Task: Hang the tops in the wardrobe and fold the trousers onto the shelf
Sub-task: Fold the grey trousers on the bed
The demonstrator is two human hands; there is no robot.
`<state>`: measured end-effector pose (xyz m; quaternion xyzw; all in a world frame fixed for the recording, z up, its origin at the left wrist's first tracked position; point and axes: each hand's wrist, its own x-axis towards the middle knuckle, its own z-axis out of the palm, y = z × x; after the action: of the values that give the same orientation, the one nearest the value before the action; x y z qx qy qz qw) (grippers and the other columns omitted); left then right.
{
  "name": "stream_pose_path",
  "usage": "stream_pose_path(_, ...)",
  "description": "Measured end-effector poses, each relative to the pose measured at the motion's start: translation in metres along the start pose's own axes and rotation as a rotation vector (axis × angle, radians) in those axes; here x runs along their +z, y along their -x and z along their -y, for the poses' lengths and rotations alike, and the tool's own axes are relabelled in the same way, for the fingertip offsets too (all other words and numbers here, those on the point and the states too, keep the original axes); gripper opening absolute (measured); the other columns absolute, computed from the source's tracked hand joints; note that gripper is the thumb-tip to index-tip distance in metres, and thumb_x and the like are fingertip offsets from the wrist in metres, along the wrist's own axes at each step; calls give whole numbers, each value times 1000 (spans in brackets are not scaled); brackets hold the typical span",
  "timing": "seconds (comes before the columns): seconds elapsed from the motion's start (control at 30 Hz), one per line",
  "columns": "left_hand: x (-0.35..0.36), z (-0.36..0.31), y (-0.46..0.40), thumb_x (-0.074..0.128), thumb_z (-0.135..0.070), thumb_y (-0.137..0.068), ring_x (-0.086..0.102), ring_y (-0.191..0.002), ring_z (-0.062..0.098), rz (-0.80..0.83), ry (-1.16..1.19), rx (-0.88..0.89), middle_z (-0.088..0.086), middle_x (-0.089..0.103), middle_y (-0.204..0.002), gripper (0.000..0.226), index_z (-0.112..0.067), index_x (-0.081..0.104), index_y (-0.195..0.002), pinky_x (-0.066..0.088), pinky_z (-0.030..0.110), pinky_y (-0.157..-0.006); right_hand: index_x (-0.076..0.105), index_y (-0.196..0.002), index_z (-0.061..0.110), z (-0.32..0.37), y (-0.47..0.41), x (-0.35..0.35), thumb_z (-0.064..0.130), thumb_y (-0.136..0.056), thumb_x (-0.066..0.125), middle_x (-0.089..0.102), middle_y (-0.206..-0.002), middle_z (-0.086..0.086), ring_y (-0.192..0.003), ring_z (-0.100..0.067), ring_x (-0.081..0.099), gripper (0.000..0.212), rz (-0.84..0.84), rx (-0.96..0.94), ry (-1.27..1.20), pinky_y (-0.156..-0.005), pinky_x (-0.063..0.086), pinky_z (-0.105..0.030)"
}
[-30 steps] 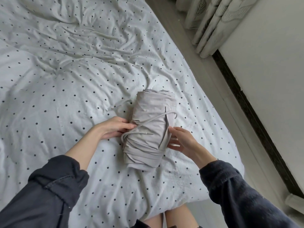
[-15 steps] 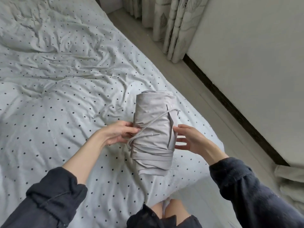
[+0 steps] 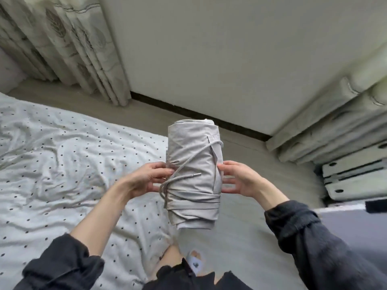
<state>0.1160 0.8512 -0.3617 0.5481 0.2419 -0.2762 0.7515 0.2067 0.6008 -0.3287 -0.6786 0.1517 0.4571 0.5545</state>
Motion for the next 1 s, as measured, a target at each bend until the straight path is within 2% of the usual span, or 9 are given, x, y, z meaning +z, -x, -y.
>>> stream_pose_path(0.1,58,1,-5,95,-42,-26,66,-73,12,147,-113,-29,2,71,-88,65,-18,76,-83,57,26,-60,60,-98,19,-38,53,-46,23,-91,62,61,-95,0,-77,-17,63,8,-105,-3,-106,-68,55,-36)
stream_pose_path(0.33,181,-1,-6,94,-47,-32,63,-79,14,466,-428,-114,4,68,-95,75,-16,72,-98,56,25,-57,61,-94,16,-127,155,-107,24,-90,63,63,-96,-5,-85,-22,63,9,-353,-34,-432,-70,55,-38)
stream_pose_path(0.4,198,-2,-7,93,-49,-33,61,-83,16,485,-489,-110,5,66,-99,85,-14,69,-108,56,26,-58,61,-92,16,-141,172,-110,24,-90,63,64,-93,-5,-80,-22,63,8,-384,-52,-480,-68,55,-37)
stream_pose_path(0.5,264,3,0,92,-50,-35,60,-82,15,659,-662,-141,3,66,-98,90,-12,67,-113,55,26,-59,58,-88,16,-187,232,-122,22,-92,60,60,-82,-3,-71,-21,61,8,-541,-89,-629,-67,55,-38)
stream_pose_path(0.6,327,9,13,90,-45,-48,62,-75,13,776,-773,-152,2,66,-93,75,-11,68,-111,54,26,-58,56,-85,16,-221,278,-132,18,-94,55,59,-77,-4,-69,-22,58,9,-673,-121,-762,-69,54,-39)
stream_pose_path(0.7,389,19,28,72,-28,-75,62,-71,13,858,-825,-141,2,65,-89,35,-12,67,-106,54,26,-58,56,-82,16,-245,324,-145,15,-94,54,57,-79,-6,-72,-23,56,12,-796,-144,-848,-71,53,-40)
stream_pose_path(0.8,453,26,50,65,-22,-83,61,-63,11,942,-894,-116,-1,64,-77,8,-19,73,-81,52,25,-53,58,-85,15,-265,372,-167,15,-94,54,58,-85,-8,-76,-26,57,9,-884,-165,-913,-71,54,-41)
stream_pose_path(0.87,504,27,64,61,-19,-89,59,-57,10,1005,-936,-74,-3,62,-67,25,-20,72,-67,51,23,-50,59,-85,15,-276,411,-189,15,-94,54,58,-84,-9,-75,-27,58,10,-958,-191,-945,-67,52,-40)
stream_pose_path(1.0,605,10,106,57,-20,-92,55,-54,11,1124,-956,65,0,59,-68,13,-10,66,-92,51,24,-52,59,-87,12,-276,501,-233,15,-93,55,58,-92,-13,-78,-29,58,9,-1100,-256,-947,-63,51,-41)
